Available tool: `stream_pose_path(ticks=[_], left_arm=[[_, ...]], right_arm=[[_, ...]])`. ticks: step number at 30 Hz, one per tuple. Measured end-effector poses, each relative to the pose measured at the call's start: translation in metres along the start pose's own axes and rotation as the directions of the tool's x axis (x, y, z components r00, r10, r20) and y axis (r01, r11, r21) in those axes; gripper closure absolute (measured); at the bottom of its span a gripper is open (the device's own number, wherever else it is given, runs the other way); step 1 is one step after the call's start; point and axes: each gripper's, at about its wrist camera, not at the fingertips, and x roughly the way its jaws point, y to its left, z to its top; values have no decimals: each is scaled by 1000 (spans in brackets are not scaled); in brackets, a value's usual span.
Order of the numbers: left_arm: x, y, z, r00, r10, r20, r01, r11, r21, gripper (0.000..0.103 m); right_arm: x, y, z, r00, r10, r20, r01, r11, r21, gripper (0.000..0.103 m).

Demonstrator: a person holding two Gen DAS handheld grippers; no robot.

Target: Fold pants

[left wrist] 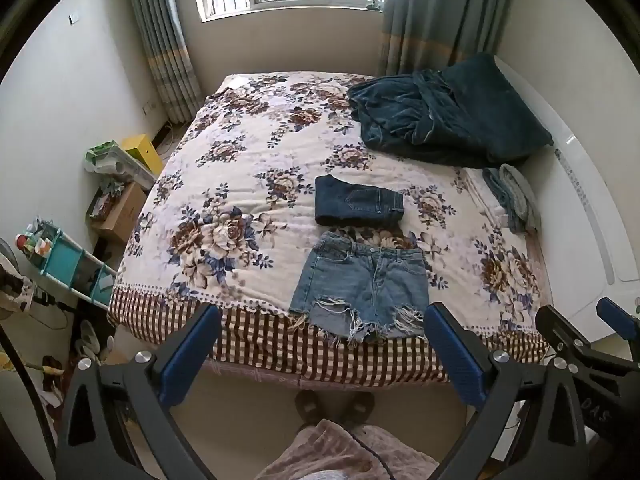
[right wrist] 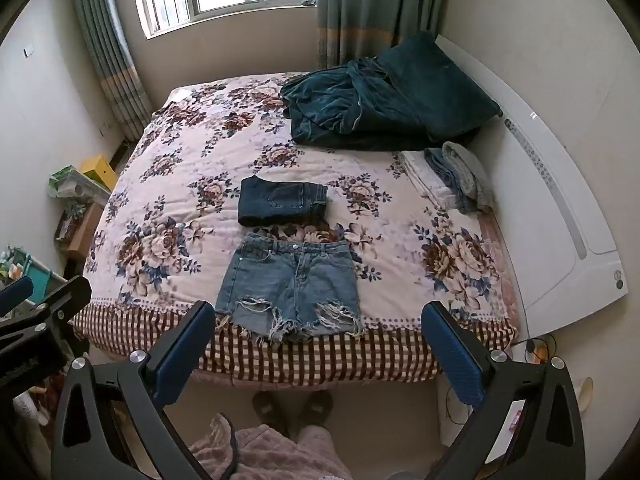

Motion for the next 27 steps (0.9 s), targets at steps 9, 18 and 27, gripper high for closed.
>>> stream_pose_path(ticks=[9,18,27], left_arm=[[-1,0,0,1000,0,-1,0,1000,0,0],[-1,-1,0,1000,4,1,-4,1000,5,0],[-1,-1,0,1000,3,2,-3,1000,2,0]], right_arm=[[0,0,0,1000,3,-3,-3,1000,0,0],[-3,-2,3,1000,2,15,-2,1000,-3,0],[-7,-9,4,1000,4,24,-4,1000,7,0]])
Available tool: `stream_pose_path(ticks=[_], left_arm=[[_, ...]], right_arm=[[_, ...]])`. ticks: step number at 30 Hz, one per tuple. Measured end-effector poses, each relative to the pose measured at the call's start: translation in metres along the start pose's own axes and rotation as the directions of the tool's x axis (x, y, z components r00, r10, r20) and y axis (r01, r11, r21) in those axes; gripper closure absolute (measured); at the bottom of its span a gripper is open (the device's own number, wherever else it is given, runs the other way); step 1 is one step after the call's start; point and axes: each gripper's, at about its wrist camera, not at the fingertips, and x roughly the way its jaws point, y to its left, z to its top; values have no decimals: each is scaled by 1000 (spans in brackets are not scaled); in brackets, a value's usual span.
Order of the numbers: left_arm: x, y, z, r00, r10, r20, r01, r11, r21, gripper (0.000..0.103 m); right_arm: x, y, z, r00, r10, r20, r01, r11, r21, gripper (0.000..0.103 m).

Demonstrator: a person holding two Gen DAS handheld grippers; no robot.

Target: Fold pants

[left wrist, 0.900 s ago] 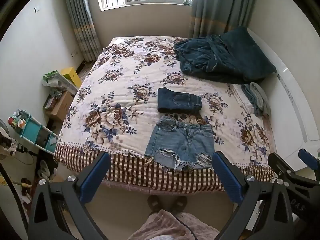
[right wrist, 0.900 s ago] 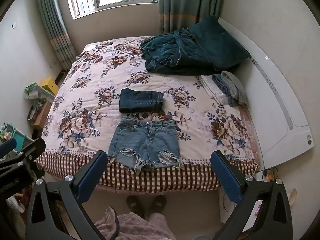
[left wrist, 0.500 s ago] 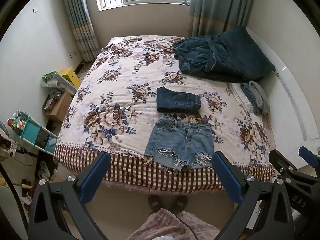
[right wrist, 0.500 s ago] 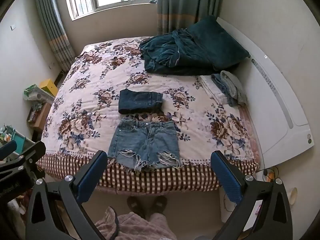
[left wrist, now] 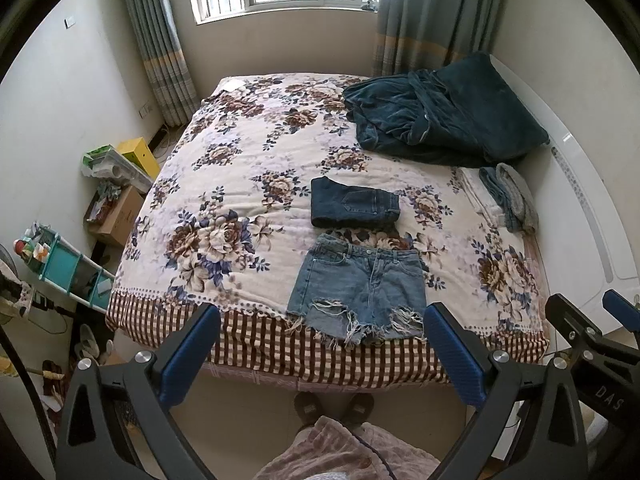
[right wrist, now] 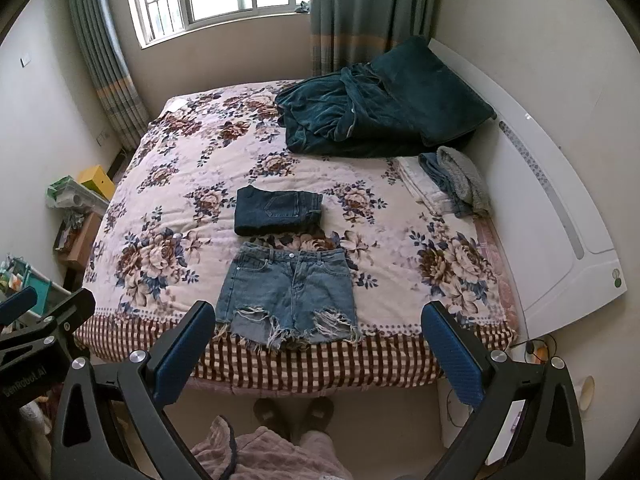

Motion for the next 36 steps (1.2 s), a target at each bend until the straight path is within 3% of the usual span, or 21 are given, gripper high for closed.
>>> stream_pose_path(ticks=[36], left_arm=[[-8,-20,20,1000,0,19,0,1000,1,0]], right_arm=[[-3,4,3,1000,-1,6,1,1000,-7,0]])
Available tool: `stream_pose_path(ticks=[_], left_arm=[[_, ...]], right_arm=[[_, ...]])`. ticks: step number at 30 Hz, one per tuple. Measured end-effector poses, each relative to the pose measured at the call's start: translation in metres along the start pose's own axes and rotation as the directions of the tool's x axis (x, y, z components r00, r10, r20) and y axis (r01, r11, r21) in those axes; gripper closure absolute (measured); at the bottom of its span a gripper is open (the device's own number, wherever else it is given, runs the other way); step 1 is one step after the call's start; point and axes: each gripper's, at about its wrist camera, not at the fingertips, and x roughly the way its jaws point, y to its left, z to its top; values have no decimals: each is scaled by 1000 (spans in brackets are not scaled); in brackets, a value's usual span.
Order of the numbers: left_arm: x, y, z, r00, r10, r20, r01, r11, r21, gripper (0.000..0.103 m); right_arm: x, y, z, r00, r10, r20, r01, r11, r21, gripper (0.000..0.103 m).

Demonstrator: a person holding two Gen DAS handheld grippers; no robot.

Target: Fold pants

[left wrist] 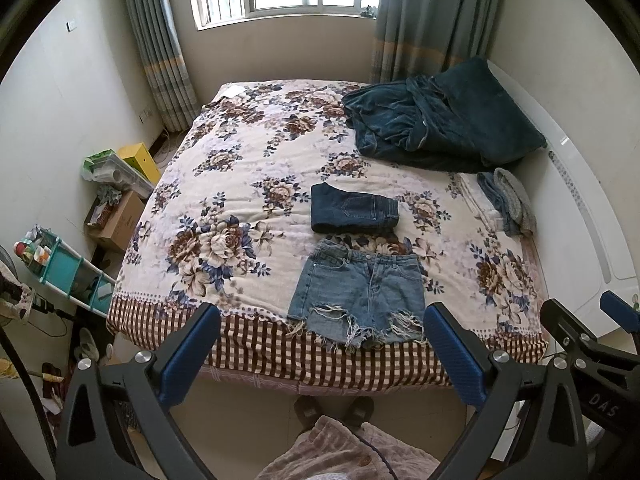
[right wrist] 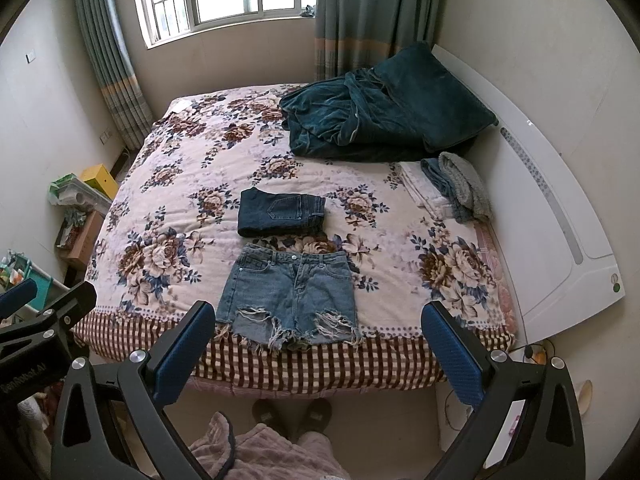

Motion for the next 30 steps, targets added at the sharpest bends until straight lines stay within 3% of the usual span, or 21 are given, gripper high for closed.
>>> stream_pose_path(ticks=[30], left_arm=[[-10,5,-1,1000,0,14,0,1000,-2,0]], right_arm=[[-6,8,2,1000,2,5,-2,1000,-4,0]])
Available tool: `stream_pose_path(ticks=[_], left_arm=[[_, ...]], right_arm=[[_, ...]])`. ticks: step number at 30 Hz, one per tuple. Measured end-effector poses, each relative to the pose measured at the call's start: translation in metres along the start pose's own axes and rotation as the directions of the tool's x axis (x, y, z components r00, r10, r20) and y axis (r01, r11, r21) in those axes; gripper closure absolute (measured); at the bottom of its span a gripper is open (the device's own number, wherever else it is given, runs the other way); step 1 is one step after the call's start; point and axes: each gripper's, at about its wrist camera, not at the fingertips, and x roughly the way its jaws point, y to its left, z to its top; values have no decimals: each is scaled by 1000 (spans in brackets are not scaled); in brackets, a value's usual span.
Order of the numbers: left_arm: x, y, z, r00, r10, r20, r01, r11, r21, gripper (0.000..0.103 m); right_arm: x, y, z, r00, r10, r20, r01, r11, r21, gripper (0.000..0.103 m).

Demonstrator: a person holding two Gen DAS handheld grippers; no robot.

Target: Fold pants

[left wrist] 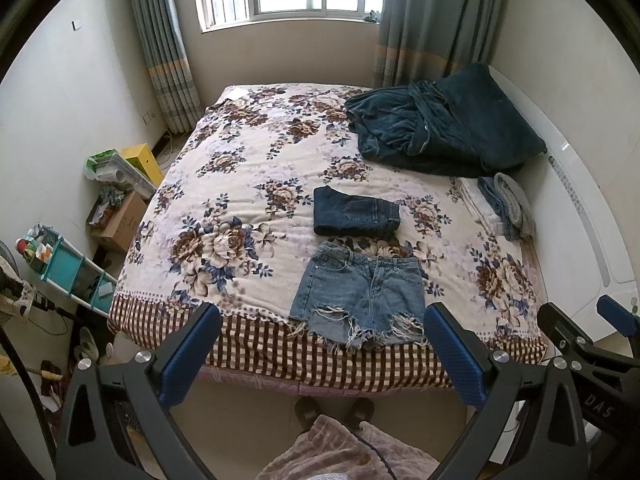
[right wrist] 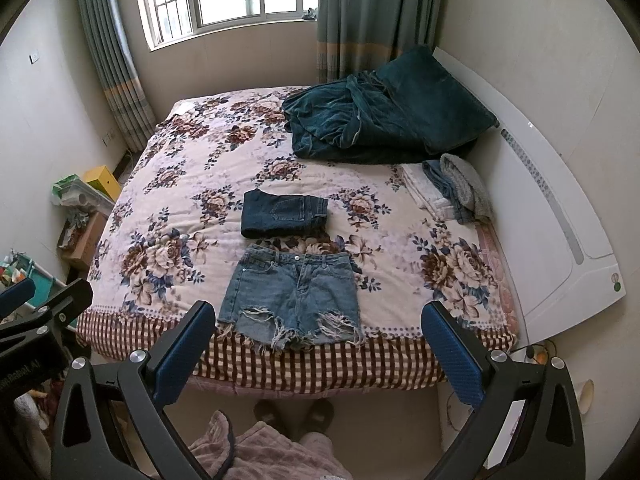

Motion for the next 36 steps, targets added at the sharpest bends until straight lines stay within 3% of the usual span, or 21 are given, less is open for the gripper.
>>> stream_pose_path(ticks=[4,10,14,16,18,24,26,29,32,36], left_arm=[[-1,1,0,1000,15,12,-14,1000,-7,0],[50,7,10,980,189,70,-188,982,-17,0],[109,3,12,970,242,32,-242,970,9,0],[143,2,7,975,223,-15,-222,975,20,0],[180,-6,3,969,241,-59,-239,970,35,0],[259,-43,-22,938,307,-160,-301,952,60,0],[287,-62,-29,918,350,-187,-342,937,77,0],[328,-85,-39,889,381,-254,-380,923,54,0],[367,-112,-48,848,422,-320,-442,897,12,0],[436,-157,-67,810,429,-400,-481,876,-34,0]], right_arm=[[2,5,2,1000,-1,-8,2,1000,8,0],[44,5,8,1000,20,-15,-20,998,59,0],[106,-2,11,994,1,-107,6,998,69,0],[141,-8,10,991,-16,-130,24,998,63,0],[175,-14,9,988,-39,-150,45,998,38,0],[288,-55,11,961,-57,-269,57,998,-7,0],[328,-76,12,952,-41,-303,40,999,-10,0],[396,-108,19,932,35,-360,-40,999,-9,0],[475,-137,27,892,140,-430,-153,988,4,0],[584,-172,31,793,296,-532,-315,947,56,4]])
